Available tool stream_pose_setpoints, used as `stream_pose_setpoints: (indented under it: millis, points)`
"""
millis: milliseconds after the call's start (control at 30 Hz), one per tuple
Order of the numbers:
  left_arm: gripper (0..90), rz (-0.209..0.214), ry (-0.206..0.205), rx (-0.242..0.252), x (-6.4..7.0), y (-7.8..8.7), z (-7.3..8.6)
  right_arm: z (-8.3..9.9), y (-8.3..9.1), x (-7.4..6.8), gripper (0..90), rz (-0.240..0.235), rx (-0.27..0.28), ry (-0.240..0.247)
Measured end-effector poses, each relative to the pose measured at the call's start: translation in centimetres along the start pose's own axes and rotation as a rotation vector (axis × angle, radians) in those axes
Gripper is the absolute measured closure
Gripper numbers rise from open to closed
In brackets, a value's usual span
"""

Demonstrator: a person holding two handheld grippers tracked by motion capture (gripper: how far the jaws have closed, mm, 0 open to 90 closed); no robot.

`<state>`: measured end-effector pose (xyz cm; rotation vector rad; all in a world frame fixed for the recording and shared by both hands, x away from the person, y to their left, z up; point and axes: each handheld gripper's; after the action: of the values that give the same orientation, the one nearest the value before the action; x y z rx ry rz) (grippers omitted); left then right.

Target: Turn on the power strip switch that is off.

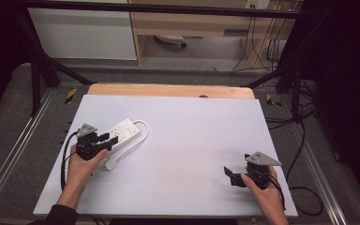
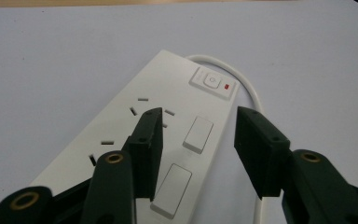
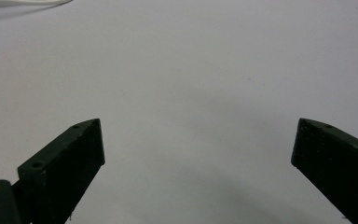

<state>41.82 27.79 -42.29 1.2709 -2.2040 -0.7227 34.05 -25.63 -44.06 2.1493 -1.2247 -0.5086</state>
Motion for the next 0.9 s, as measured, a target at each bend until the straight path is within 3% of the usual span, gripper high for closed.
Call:
stream_pose_setpoints:
  millis: [467, 667, 900]
  points:
    - [33.6, 0.027, 0.013, 0.039, 0.45, 0.25, -0.44, 0.00, -0.03, 0.00, 3.0, 0.000, -0.003, 0.002]
    - [30.7, 0.032, 0.013, 0.052, 0.61, 0.44, -0.61, 0.01, -0.03, 0.03, 3.0, 0.001, -0.002, 0.005]
    - [8.3, 0.030, 0.020, 0.048, 0.98, 0.51, -0.99, 0.00, -0.03, 0.01, 3.0, 0.000, -0.003, 0.002]
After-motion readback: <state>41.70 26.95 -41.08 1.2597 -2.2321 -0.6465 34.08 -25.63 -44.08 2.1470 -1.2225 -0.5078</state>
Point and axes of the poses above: each handheld gripper's, and its own axes: y roughly backward along the jaws, z roughly out of its underside, x roughly to its right, and after that the axes turned 10 degrees about -x, right-handed
